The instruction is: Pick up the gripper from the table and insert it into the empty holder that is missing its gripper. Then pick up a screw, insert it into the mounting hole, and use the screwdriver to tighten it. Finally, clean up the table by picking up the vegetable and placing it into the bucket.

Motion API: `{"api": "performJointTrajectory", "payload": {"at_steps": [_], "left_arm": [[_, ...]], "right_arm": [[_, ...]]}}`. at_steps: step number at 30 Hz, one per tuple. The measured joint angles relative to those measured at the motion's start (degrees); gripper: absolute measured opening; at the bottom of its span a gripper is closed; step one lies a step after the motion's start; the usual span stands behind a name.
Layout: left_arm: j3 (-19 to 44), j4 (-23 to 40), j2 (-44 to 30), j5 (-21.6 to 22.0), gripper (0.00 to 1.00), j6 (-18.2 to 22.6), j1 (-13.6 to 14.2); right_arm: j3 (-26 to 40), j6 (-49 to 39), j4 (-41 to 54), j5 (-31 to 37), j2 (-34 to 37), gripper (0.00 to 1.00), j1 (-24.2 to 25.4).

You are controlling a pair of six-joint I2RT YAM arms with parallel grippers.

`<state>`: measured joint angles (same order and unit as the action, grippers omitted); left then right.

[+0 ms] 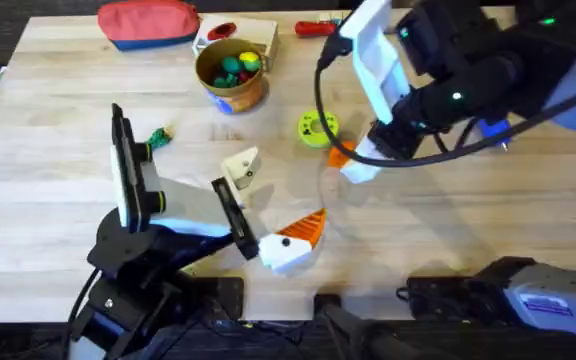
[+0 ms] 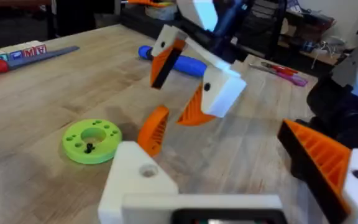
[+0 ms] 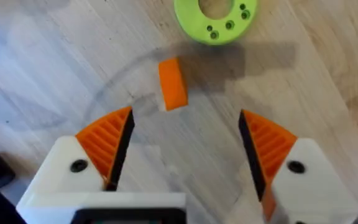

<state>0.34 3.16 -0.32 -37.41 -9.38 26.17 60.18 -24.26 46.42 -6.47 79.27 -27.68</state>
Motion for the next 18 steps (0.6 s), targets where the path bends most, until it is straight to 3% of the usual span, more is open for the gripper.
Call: {"api": "performJointTrajectory", "payload": {"at_steps": [5, 12, 18], "left_arm": [[0.0, 0.1, 0.0, -1.3, 0.985, -0.1, 0.0], [0.0, 0.1, 0.0, -1.6, 0.987, -0.1, 0.0], [0.0, 0.1, 0.0, -1.6, 0.986, -0.1, 0.0]], "right_arm": [[0.0, -1.8, -4.3, 0.3, 2.6, 0.971, -0.8], [0.0, -2.6, -4.7, 0.3, 4.0, 0.818, -0.8], [0.0, -3.4, -5.0, -0.9, 6.0, 0.772, -0.9]]}}
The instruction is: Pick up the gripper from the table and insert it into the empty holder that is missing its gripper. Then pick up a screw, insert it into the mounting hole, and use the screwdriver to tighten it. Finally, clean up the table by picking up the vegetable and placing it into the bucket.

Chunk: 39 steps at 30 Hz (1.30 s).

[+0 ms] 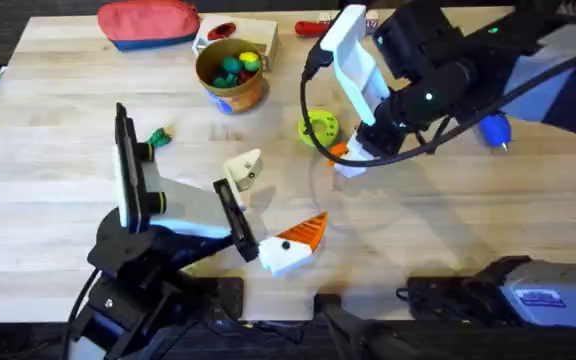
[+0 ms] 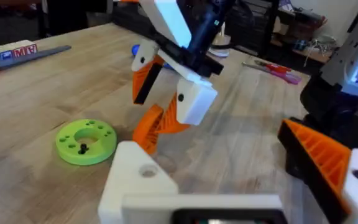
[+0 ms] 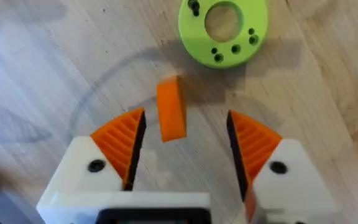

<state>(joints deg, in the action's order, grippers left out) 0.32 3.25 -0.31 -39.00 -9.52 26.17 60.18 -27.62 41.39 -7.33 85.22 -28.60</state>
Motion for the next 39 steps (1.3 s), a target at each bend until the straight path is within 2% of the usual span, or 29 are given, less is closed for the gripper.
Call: {"api": "performJointTrajectory", "payload": {"at_steps": [3, 11, 13, 17, 18, 23, 26, 31, 34, 37, 39], "left_arm": [[0.0, 0.0, 0.0, 0.0, 0.985, 0.0, 0.0], [0.0, 0.0, 0.0, 0.0, 0.987, 0.0, 0.0], [0.0, 0.0, 0.0, 0.0, 0.986, 0.0, 0.0], [0.0, 0.0, 0.0, 0.0, 0.986, 0.0, 0.0], [0.0, 0.0, 0.0, 0.0, 0.986, 0.0, 0.0], [0.0, 0.0, 0.0, 0.0, 0.986, 0.0, 0.0], [0.0, 0.0, 0.0, 0.0, 0.985, 0.0, 0.0], [0.0, 0.0, 0.0, 0.0, 0.987, 0.0, 0.0], [0.0, 0.0, 0.0, 0.0, 0.987, 0.0, 0.0], [0.0, 0.0, 0.0, 0.0, 0.987, 0.0, 0.0], [0.0, 0.0, 0.0, 0.0, 0.987, 0.0, 0.0]], "right_arm": [[0.0, -0.2, -0.3, -0.2, 0.6, 0.731, 0.0], [0.0, -0.5, -1.1, -0.5, 0.7, 0.478, -0.3], [0.0, -0.7, -1.1, -0.6, 0.7, 0.365, -0.3], [0.0, -0.9, -1.1, -0.7, 0.7, 0.053, -0.3], [0.0, -0.9, -1.1, -0.7, 0.7, 0.016, -0.3], [1.0, -0.8, 2.0, -0.7, -0.1, 0.004, -0.3], [2.5, -0.2, 5.1, -0.6, -3.6, 0.004, -0.3], [6.2, 2.8, 8.6, 1.6, -15.7, 0.004, 0.2], [6.6, 6.8, 9.3, 2.1, -24.1, 0.004, 3.1], [5.4, 12.2, 7.6, -0.1, -30.3, 0.004, 7.5], [1.9, 16.3, 4.4, -4.0, -33.9, 0.004, 9.8]]}}
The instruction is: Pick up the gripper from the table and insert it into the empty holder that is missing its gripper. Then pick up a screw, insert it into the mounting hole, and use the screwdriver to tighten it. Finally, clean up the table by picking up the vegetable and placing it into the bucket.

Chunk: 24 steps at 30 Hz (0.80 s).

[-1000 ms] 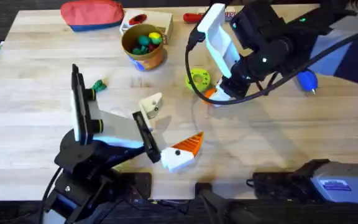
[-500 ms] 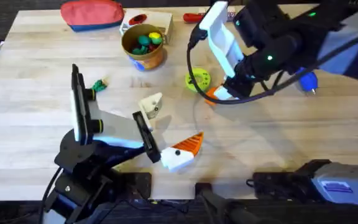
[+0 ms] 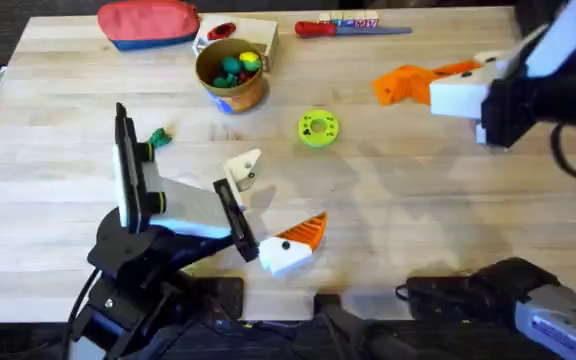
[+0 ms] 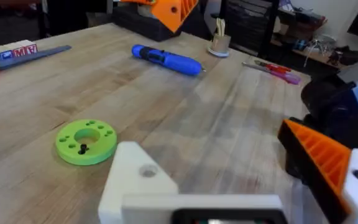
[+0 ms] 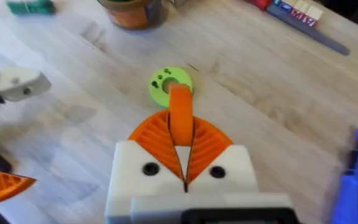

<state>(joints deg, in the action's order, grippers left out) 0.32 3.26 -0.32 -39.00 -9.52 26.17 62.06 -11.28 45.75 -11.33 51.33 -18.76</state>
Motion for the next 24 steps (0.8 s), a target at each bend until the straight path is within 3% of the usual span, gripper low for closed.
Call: {"api": "performJointTrajectory", "payload": {"at_steps": [7, 10, 16, 24], "left_arm": [[0.0, 0.0, 0.0, 0.0, 0.986, 0.0, 0.0], [0.0, 0.0, 0.0, 0.0, 0.986, 0.0, 0.0], [0.0, 0.0, 0.0, 0.0, 0.987, 0.0, 0.0], [0.0, 0.0, 0.0, 0.0, 0.987, 0.0, 0.0]], "right_arm": [[-18.7, 22.8, -13.8, -20.7, -3.2, 0.004, 2.0], [-23.1, 31.7, -18.4, -28.6, -2.1, 0.004, 2.0], [-24.4, 42.1, -22.7, -40.6, 2.2, 0.004, 2.0], [-24.4, 50.7, -29.9, -47.8, 12.4, 0.004, -0.3]]}}
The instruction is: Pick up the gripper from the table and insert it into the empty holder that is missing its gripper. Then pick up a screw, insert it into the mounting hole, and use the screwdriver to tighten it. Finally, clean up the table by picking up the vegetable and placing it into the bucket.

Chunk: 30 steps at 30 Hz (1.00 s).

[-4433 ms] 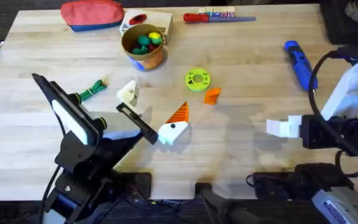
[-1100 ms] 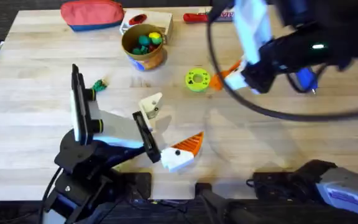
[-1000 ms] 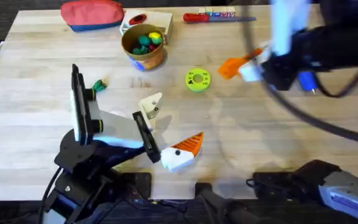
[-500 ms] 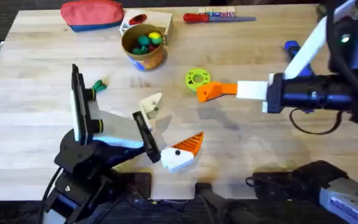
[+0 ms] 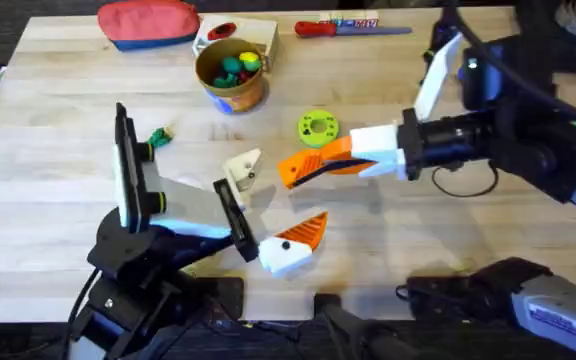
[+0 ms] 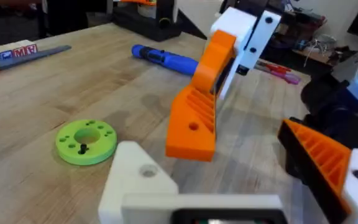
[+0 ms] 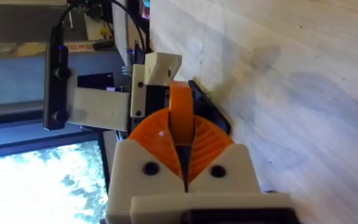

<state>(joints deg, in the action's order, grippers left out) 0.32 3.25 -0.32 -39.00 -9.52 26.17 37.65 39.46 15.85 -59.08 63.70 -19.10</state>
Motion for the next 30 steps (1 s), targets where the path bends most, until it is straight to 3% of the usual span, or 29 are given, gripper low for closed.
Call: {"api": "performJointTrajectory", "payload": {"at_steps": [11, 19, 30], "left_arm": [[0.0, 0.0, 0.0, 0.0, 0.987, 0.0, 0.0], [0.0, 0.0, 0.0, 0.0, 0.986, -0.2, 0.0], [0.0, 0.0, 0.0, 1.8, 0.987, -0.9, -0.1]], "right_arm": [[0.0, 10.8, -14.7, -3.0, 7.6, 0.004, -5.2], [0.0, 14.6, -15.9, -3.3, 9.2, 0.004, -5.4], [0.0, 20.7, -19.6, 3.7, 9.4, 0.003, -8.6]]}}
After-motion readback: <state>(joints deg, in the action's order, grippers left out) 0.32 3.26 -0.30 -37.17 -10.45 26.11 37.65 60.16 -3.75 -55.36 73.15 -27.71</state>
